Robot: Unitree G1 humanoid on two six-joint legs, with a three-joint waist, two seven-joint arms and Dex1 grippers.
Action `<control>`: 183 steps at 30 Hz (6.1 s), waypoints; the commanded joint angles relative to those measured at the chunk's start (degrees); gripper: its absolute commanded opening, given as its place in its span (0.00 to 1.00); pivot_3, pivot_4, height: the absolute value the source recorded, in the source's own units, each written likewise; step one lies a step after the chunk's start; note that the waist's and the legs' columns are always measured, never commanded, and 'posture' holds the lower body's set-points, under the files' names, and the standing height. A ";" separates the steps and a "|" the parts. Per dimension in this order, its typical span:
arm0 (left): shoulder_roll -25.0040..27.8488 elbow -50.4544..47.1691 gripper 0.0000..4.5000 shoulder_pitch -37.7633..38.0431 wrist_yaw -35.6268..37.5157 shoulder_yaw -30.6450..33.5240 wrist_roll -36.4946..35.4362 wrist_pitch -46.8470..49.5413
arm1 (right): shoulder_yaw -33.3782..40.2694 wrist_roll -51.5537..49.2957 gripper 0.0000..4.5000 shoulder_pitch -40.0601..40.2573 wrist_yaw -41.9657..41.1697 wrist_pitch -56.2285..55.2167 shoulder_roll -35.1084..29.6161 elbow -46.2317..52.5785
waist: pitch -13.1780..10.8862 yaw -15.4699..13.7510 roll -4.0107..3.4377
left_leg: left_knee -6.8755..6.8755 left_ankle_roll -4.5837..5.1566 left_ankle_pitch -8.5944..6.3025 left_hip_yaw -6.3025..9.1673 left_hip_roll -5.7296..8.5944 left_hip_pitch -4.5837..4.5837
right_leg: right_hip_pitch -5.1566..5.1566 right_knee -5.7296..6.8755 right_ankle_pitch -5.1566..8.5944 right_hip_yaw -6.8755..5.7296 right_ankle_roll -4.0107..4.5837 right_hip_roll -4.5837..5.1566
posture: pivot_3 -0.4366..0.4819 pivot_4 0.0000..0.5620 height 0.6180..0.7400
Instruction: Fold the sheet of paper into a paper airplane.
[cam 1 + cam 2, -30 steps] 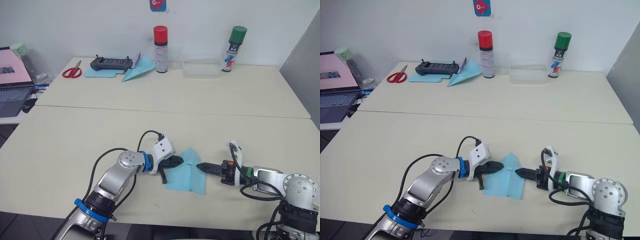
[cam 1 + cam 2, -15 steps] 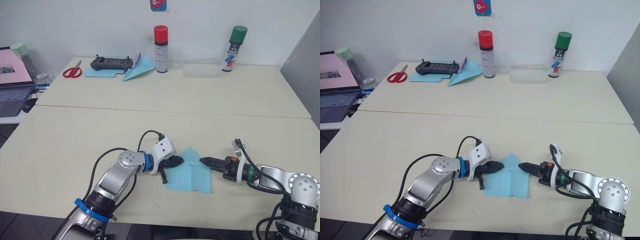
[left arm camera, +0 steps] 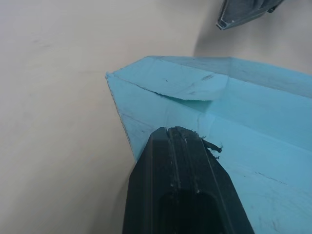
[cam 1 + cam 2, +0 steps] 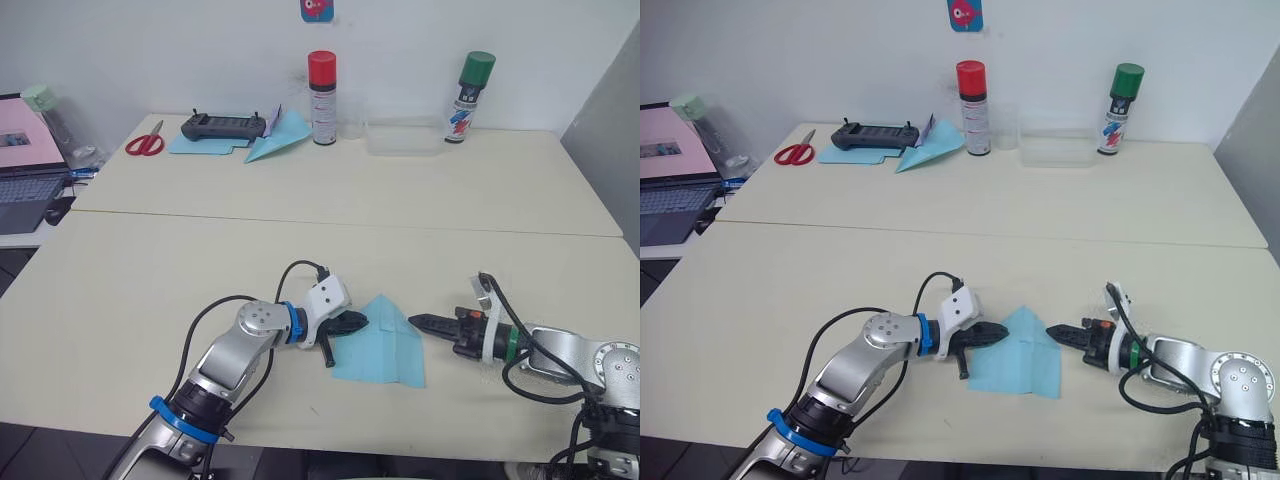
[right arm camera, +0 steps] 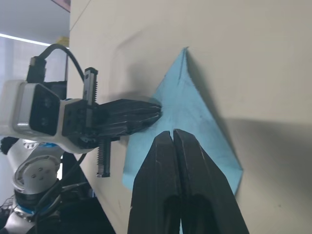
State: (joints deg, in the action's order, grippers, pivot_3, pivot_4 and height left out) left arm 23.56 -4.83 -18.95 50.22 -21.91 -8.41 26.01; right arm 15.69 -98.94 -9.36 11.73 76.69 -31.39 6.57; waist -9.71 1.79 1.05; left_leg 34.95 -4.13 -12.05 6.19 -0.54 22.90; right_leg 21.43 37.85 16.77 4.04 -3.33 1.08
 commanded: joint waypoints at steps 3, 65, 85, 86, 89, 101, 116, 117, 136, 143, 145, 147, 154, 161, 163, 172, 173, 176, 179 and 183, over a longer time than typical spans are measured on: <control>0.05 1.79 0.00 0.25 -0.53 -1.24 1.58 0.86 | -1.17 -3.51 0.05 1.37 -2.78 -1.74 -5.54 0.78 | 0.00 -0.07 0.00 | 0.00 0.00 0.00 0.00 0.00 0.02 | 0.00 -0.02 0.00 0.00 0.00 0.00 | 0.48 0.27 1.00; 0.53 0.89 0.00 0.73 -0.99 -1.74 1.94 0.59 | -13.32 -14.05 0.87 9.53 0.81 -20.25 -6.82 5.71 | -0.06 -0.14 0.11 | -0.04 0.06 -0.04 0.01 -0.02 0.06 | -0.02 -0.18 0.23 0.03 0.38 0.00 | 0.48 0.27 1.00; -0.72 0.92 0.00 -1.99 0.29 -2.63 1.42 0.40 | -13.11 -13.61 0.02 8.07 0.65 -20.42 -6.66 4.82 | -0.07 -0.15 0.10 | -0.04 0.06 -0.04 0.02 -0.01 0.07 | -0.01 -0.18 0.13 0.02 0.20 -0.01 | 0.48 0.27 1.00; -1.04 0.77 0.00 -2.40 0.57 -2.63 1.14 0.49 | -13.13 -13.44 0.02 7.88 0.47 -20.29 -6.71 4.79 | -0.07 -0.16 0.10 | -0.04 0.06 -0.04 0.01 -0.01 0.07 | -0.01 -0.18 0.11 0.02 0.16 -0.01 | 0.48 0.27 1.00; -2.08 0.45 0.00 -3.46 1.28 -2.73 0.64 1.01 | -13.32 -13.32 0.02 7.56 -0.04 -19.90 -6.81 4.96 | -0.10 -0.16 0.12 | -0.04 0.06 -0.04 0.01 0.00 0.10 | 0.01 -0.18 0.10 0.02 0.15 0.00 | 0.48 0.27 1.00; -3.00 0.67 0.00 -6.31 3.35 -5.37 1.40 2.34 | -13.72 -12.59 0.02 7.00 -1.33 -19.61 -6.56 6.55 | -0.33 -0.04 0.13 | -0.07 0.06 -0.04 0.02 -0.01 0.36 | 0.32 -0.11 0.03 0.01 0.02 -0.04 | 0.48 0.27 1.00; -0.15 0.29 0.00 -6.02 3.29 -4.28 2.45 4.44 | -19.02 -4.94 0.02 1.34 -6.07 -17.72 -2.06 5.45 | -0.33 0.14 0.14 | -0.04 0.07 -0.04 0.03 -0.04 0.33 | 0.34 -0.01 0.02 0.01 0.01 -0.07 | 0.48 0.27 1.00; 0.86 -0.36 0.00 -5.82 3.54 -4.13 2.46 5.05 | -19.18 -3.80 0.02 0.87 -6.63 -17.43 -1.79 5.02 | -0.33 0.15 0.14 | -0.05 0.07 -0.04 0.03 -0.04 0.32 | 0.34 0.00 0.02 0.02 0.01 -0.08 | 0.48 0.27 1.00; 5.77 -5.08 0.00 -3.63 3.54 -1.42 0.53 9.48 | -19.52 11.11 0.02 -3.05 -13.62 -13.71 3.31 1.97 | -0.37 0.75 0.19 | -0.06 0.06 -0.04 0.01 -0.19 0.10 | 0.26 0.17 0.03 0.05 0.05 -0.23 | 0.48 0.27 1.00; 5.68 -3.68 0.00 -3.16 3.77 -1.77 1.12 8.13 | -17.28 14.16 0.28 -3.85 -18.41 -13.36 6.48 2.57 | -0.37 0.57 0.17 | -0.05 0.06 -0.04 0.02 -0.16 0.02 | 0.16 0.16 0.03 0.04 0.05 -0.20 | 0.48 0.27 1.00; 5.69 -3.57 0.00 -3.04 3.81 -1.79 1.11 7.99 | -16.84 14.31 0.44 -4.22 -18.32 -13.06 7.14 2.32 | -0.38 0.54 0.17 | -0.05 0.06 -0.04 0.02 -0.16 0.05 | 0.17 0.13 0.03 0.03 0.05 -0.20 | 0.48 0.27 1.00; 5.65 -3.66 0.00 -2.94 3.78 -1.83 1.08 7.99 | -16.35 13.37 0.44 -4.48 -18.35 -12.57 7.70 1.92 | -0.38 0.51 0.17 | -0.06 0.06 -0.04 0.02 -0.15 0.07 | 0.19 0.13 0.03 0.03 0.05 -0.18 | 0.48 0.27 1.00; 5.69 -3.84 0.00 -2.81 3.58 -1.82 1.15 7.96 | -17.51 19.23 0.44 -5.45 -19.56 -11.48 8.02 0.11 | -0.38 0.49 0.17 | -0.06 0.06 -0.04 0.02 -0.15 0.06 | 0.19 0.15 0.03 0.03 0.05 -0.18 | 0.48 0.27 1.00; 6.08 -4.26 0.00 -2.55 3.60 -1.68 1.13 8.13 | -21.38 32.35 0.17 -5.42 -27.06 -14.28 6.80 2.31 | -0.35 0.50 0.18 | -0.06 0.06 -0.04 0.02 -0.15 0.01 | 0.16 0.15 0.03 0.03 0.05 -0.19 | 0.48 0.27 1.00; 6.44 -4.54 0.00 -2.56 3.79 -1.43 0.96 8.38 | -21.54 34.90 0.01 -5.44 -27.22 -15.15 7.78 2.15 | -0.32 0.52 0.23 | -0.04 0.06 -0.04 0.03 -0.15 -0.06 | 0.07 0.15 0.03 0.03 0.04 -0.19 | 0.48 0.27 1.00; 9.72 -6.42 0.00 -8.04 5.87 6.15 -3.98 10.70 | -30.69 54.43 0.00 -4.16 -34.76 -24.60 3.92 2.93 | -0.26 0.75 0.34 | 0.02 0.04 -0.02 0.03 -0.17 -0.18 | -0.03 0.14 0.01 0.01 0.02 -0.19 | 0.48 0.27 1.00; 9.60 -7.00 0.00 -8.27 6.14 6.48 -4.59 10.90 | -31.46 55.93 0.00 -4.02 -35.77 -25.44 3.36 3.23 | -0.22 0.68 0.42 | 0.04 0.04 -0.02 0.02 -0.15 -0.19 | -0.06 0.11 0.01 0.02 0.01 -0.16 | 0.48 0.27 1.00; 8.69 -8.37 0.00 -8.71 5.94 6.52 -5.88 11.39 | -32.33 58.92 0.00 -3.88 -37.46 -26.94 2.88 3.61 | -0.11 0.43 0.59 | 0.11 0.04 -0.02 0.01 -0.09 -0.18 | -0.11 0.07 -0.01 0.02 -0.02 -0.08 | 0.48 0.27 1.00; 7.76 -9.07 0.00 -7.95 5.42 4.61 -5.72 11.44 | -33.11 62.16 0.00 -4.11 -38.62 -28.43 2.78 3.39 | -0.09 0.24 0.64 | 0.15 0.03 -0.01 -0.01 -0.07 -0.17 | -0.12 0.05 -0.03 0.03 -0.06 -0.04 | 0.48 0.27 1.00; 7.58 -8.93 0.00 -6.38 4.54 1.73 -3.77 10.32 | -34.50 66.55 0.00 -4.02 -40.17 -30.07 2.06 3.20 | -0.09 0.17 0.64 | 0.15 0.04 0.00 -0.01 -0.07 -0.18 | -0.12 0.08 -0.04 0.03 -0.07 -0.04 | 0.48 0.27 1.00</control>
State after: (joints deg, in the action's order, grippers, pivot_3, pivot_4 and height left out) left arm 31.23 -12.00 -25.48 55.40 -19.38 -13.06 37.17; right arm -18.95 -36.75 -14.61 -29.07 46.23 -27.37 13.78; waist -9.79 1.96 1.69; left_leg 35.10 -4.09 -12.06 6.18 -0.60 22.71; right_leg 21.32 37.93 16.72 4.07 -3.41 1.04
